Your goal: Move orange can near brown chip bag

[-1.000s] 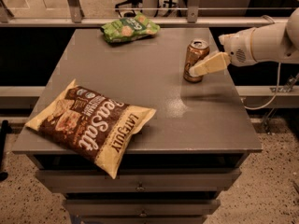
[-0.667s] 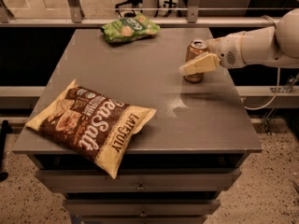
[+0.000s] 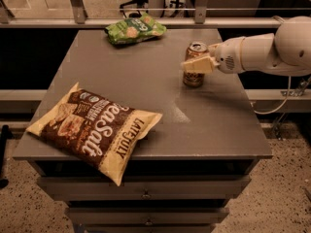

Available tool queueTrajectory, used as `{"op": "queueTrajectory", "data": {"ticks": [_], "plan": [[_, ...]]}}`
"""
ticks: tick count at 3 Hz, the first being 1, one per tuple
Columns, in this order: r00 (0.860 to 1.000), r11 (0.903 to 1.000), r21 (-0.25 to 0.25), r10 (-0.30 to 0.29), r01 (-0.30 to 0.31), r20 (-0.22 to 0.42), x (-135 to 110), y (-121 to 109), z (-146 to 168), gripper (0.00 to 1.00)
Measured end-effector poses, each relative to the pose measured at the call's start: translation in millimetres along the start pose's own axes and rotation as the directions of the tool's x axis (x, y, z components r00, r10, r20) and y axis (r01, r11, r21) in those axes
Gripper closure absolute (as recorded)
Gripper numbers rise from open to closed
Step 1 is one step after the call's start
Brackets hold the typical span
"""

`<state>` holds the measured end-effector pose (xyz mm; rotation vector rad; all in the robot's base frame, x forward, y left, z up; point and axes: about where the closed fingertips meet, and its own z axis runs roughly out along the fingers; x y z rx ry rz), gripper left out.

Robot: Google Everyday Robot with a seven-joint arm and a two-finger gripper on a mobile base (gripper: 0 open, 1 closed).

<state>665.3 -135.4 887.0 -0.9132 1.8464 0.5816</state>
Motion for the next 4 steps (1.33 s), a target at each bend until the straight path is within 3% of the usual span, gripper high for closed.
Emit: {"op": "queueTrajectory", "data": {"ticks": [1,2,3,4], "plan": [[0.999,0.9999,0.008,-0.012,0.011,0.036,-10,1,-9,0.86],[0.995,0.9966,0.045,-0.072,0.069,0.062,-33,7,-33,1.00],[0.995,0.9966,0.044,-0.072,0.070,0.062,-33,7,-33,1.00],[0.995,0.9963,-0.020,-0.083,0.084,0.052,-31,23,-29,1.00]]}}
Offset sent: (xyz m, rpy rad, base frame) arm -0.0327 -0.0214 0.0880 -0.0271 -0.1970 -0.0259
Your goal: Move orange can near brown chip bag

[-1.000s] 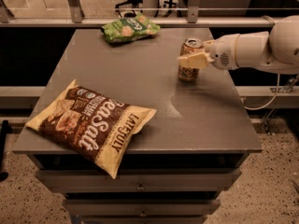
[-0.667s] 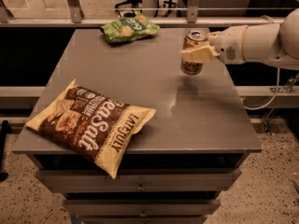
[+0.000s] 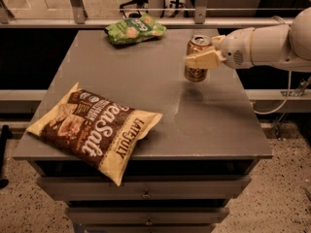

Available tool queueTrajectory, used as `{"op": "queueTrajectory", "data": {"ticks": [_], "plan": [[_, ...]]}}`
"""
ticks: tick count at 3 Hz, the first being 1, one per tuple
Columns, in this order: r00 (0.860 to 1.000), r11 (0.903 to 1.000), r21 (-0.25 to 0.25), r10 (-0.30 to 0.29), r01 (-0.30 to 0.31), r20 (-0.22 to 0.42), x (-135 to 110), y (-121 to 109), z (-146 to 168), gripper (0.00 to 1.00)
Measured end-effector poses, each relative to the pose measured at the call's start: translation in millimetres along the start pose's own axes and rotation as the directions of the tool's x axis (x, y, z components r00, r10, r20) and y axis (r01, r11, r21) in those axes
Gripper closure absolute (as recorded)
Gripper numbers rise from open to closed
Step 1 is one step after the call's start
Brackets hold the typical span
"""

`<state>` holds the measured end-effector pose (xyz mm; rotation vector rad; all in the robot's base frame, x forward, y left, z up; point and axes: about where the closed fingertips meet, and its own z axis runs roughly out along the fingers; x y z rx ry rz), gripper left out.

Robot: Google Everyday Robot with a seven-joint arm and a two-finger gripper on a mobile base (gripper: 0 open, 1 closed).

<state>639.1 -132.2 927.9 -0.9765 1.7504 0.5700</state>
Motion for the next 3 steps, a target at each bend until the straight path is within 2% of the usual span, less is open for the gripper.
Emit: {"op": "queueTrajectory", "data": {"ticks": [1,2,3], "plan": [[0.999,0.9937,-0.108,-0.031,0.029,-0.012,-1,33,-2,1.00],[0.997,0.9669,-0.247,-0.073,0.065,-0.022,-2,87,-16,1.00],[0.995,0.9461,-0.314,-0.092,0.077,-0.031,3,119,-26,1.00]]}}
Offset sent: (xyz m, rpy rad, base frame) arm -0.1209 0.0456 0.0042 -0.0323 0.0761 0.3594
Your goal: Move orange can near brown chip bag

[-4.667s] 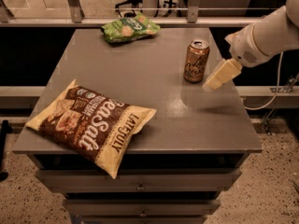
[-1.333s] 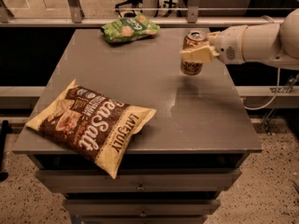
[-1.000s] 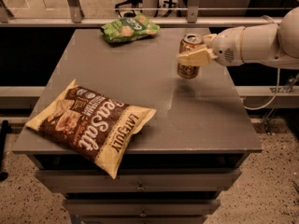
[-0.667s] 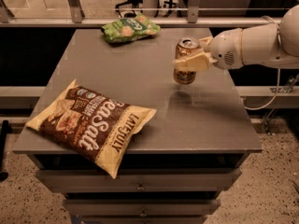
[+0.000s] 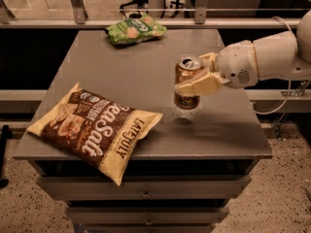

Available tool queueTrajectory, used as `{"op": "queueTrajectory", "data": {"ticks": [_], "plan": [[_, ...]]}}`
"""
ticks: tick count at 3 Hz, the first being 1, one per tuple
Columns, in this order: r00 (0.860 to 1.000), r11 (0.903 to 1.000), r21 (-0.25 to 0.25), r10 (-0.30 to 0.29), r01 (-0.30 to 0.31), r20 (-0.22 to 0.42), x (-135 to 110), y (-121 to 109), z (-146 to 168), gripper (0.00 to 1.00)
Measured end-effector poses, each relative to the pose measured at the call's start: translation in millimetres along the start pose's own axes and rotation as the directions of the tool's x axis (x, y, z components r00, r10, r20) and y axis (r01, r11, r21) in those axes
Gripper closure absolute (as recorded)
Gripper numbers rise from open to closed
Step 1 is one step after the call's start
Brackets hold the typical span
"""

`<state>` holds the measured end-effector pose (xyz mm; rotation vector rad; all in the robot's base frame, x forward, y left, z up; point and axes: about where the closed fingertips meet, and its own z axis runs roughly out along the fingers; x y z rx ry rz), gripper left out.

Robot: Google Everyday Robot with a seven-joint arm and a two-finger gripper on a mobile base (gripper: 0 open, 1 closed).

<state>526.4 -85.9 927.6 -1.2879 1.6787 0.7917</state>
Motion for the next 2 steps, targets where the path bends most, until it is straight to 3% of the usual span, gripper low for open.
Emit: {"op": "queueTrajectory", "data": {"ticks": [2], "plan": [[1.000,0.9906,-0.136,0.008,-0.008,0.002,19,47,17,1.00]]}}
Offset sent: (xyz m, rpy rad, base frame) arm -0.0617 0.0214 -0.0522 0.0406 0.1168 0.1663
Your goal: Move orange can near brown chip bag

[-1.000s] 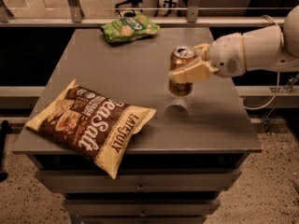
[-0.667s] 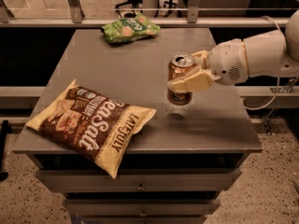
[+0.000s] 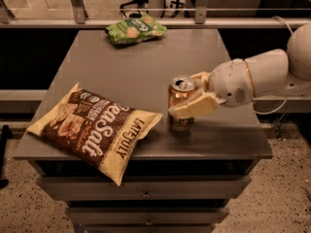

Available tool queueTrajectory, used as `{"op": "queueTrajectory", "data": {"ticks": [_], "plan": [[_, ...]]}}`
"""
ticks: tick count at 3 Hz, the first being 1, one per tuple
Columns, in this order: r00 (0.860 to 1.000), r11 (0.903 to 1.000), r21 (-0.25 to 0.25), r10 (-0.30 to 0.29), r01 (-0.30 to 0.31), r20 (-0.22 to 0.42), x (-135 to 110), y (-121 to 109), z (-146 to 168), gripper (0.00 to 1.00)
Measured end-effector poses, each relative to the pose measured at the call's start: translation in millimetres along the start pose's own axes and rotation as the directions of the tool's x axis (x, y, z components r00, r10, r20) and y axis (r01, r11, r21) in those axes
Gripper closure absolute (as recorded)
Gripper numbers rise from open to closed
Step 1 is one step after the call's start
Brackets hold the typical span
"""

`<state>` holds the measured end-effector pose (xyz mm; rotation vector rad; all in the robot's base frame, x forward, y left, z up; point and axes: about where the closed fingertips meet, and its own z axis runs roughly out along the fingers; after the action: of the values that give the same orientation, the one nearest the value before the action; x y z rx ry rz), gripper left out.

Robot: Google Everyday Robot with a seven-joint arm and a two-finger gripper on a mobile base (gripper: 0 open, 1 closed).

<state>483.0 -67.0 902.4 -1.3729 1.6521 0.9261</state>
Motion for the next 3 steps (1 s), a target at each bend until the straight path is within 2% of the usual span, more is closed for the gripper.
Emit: {"op": "queueTrajectory", "data": {"ticks": [1,2,3], "plan": [[1.000,0.9988,-0.048,0.010,-0.010,0.016,10,9,14,1.00],[0.999,0.9966,-0.082,-0.003,0.007,0.042,13,13,28,0.85],[0.998,0.9956,-0.091,-0.015,0.020,0.055,12,13,33,0.62]]}}
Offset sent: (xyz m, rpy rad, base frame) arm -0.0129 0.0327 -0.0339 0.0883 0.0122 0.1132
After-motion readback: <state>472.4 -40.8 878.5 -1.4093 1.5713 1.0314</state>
